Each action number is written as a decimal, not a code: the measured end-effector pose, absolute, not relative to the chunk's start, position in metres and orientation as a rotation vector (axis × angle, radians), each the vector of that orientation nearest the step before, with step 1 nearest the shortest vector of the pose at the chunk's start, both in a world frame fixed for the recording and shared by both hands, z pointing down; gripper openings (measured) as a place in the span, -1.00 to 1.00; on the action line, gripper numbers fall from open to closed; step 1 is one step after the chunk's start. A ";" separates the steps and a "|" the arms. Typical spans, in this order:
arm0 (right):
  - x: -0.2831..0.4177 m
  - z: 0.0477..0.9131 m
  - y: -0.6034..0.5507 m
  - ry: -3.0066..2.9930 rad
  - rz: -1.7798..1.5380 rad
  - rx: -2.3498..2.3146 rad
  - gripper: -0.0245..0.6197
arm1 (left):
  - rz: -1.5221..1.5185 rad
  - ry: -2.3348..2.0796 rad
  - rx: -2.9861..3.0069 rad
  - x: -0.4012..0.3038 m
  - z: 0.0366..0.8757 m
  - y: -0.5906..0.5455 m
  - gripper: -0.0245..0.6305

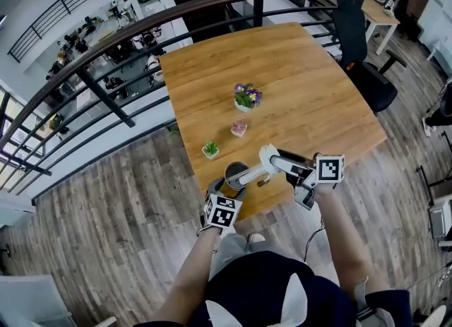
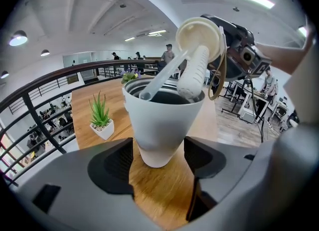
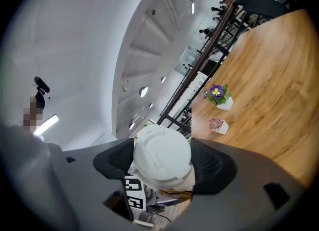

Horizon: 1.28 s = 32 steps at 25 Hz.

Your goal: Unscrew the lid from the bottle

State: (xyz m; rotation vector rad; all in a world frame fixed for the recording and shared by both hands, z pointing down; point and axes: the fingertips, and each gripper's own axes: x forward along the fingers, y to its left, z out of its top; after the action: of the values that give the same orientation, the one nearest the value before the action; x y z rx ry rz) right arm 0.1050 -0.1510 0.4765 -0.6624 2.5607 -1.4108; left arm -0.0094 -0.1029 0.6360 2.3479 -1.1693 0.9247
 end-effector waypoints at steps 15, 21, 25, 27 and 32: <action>0.131 0.500 -0.156 2.010 -1.629 -0.626 0.18 | 0.812 -1.245 2.330 -0.026 0.614 -0.092 0.06; 0.138 0.505 -0.153 1.872 -1.641 -0.616 0.17 | 0.701 -1.273 2.356 -0.029 0.591 -0.091 0.06; 0.139 0.503 -0.150 1.803 -1.640 -0.592 0.17 | 0.617 -1.292 2.364 -0.032 0.573 -0.089 0.05; 0.139 0.502 -0.150 1.767 -1.634 -0.577 0.17 | 0.567 -1.305 2.363 -0.035 0.563 -0.090 0.05; 0.142 0.497 -0.149 1.694 -1.614 -0.554 0.17 | 0.474 -1.413 2.355 -0.051 0.539 -0.093 -0.57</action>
State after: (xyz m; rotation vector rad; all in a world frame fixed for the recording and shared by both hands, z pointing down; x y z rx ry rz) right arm 0.1419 -0.1493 0.4966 -0.5544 1.6943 -1.6136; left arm -0.0507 -0.0935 0.5393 2.3548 -1.4126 0.4745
